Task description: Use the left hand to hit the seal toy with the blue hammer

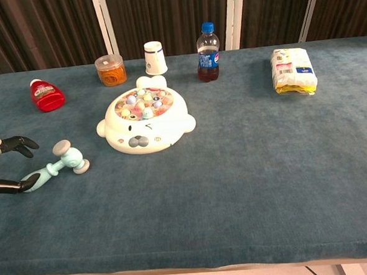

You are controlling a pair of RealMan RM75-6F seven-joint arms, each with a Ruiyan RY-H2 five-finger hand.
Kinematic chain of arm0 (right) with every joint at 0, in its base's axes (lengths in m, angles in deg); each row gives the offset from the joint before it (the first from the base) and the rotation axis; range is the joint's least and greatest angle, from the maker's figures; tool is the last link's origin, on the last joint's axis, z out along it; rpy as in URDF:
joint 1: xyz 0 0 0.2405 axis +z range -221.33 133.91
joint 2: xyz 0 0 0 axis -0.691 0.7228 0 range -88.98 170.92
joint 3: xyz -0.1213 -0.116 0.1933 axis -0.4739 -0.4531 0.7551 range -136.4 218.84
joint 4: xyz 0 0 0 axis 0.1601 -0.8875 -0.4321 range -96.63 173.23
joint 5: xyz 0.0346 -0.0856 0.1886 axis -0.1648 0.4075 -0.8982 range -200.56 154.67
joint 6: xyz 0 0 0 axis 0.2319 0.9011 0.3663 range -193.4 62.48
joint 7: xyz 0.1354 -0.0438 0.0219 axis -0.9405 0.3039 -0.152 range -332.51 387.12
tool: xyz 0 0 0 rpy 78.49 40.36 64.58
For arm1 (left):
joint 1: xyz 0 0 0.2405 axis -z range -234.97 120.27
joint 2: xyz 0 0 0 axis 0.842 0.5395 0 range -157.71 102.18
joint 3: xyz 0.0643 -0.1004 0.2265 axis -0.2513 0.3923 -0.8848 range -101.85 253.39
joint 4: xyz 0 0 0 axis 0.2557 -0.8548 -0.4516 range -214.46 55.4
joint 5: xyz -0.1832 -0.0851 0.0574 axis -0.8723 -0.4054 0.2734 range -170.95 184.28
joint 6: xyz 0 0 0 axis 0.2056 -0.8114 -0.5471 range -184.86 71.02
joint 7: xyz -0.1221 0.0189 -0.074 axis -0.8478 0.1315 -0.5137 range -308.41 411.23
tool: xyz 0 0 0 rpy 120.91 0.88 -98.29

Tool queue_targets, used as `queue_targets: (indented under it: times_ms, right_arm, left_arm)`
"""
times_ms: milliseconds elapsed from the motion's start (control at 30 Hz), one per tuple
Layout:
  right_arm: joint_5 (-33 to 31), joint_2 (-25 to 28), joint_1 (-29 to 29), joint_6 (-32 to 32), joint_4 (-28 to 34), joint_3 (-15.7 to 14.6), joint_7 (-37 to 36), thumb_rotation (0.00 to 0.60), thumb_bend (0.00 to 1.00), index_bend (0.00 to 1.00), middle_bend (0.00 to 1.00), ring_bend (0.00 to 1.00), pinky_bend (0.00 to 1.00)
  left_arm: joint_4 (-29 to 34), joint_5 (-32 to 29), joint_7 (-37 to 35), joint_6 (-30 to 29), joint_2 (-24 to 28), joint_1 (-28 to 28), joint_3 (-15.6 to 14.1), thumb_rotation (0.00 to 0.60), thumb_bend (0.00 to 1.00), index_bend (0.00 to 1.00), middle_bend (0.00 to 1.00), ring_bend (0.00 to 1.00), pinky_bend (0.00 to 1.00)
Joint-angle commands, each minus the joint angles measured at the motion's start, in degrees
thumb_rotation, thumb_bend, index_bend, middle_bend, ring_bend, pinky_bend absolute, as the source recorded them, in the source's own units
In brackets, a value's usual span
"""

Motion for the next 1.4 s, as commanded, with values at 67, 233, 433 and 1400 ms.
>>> queue_targets:
  times_ms: [67,233,433,1400]
  right_arm:
    - [-0.25,-0.09,0.14,-0.39,-0.04,0.03,0.12,0.6,0.23,0.0,0.0,0.0,0.0]
    - [-0.15,-0.22,0.37,-0.9,0.02,-0.14,0.48,0.6,0.23,0.0,0.0,0.0,0.0]
    - [-0.16,-0.01,0.39,-0.95,0.13,-0.17,0.06,0.6,0.23,0.0,0.0,0.0,0.0]
    - [-0.35,0.5,0.17,-0.74,0.08,-0.23,-0.52,0.6,0.23,0.0,0.0,0.0,0.0]
  left_arm:
    - [1.08,-0.41,0.87,0.27,-0.37,0.7,-0.17,0.424,0.33,0.22,0.24,0.12,0.1]
    - [1.06,-1.65,2.83,0.01,-1.98,1.84,0.32,0.425,0.33,0.23,0.25,0.12,0.1]
    - [-0.23,-3.75,6.07,0.07,-4.62,3.63,0.84,0.427,0.33,0.25,0.28,0.13,0.1]
    - [-5.39,-5.99,5.01,0.23,-7.6,5.98,1.68,0.544,0.34,0.36,0.35,0.19,0.11]
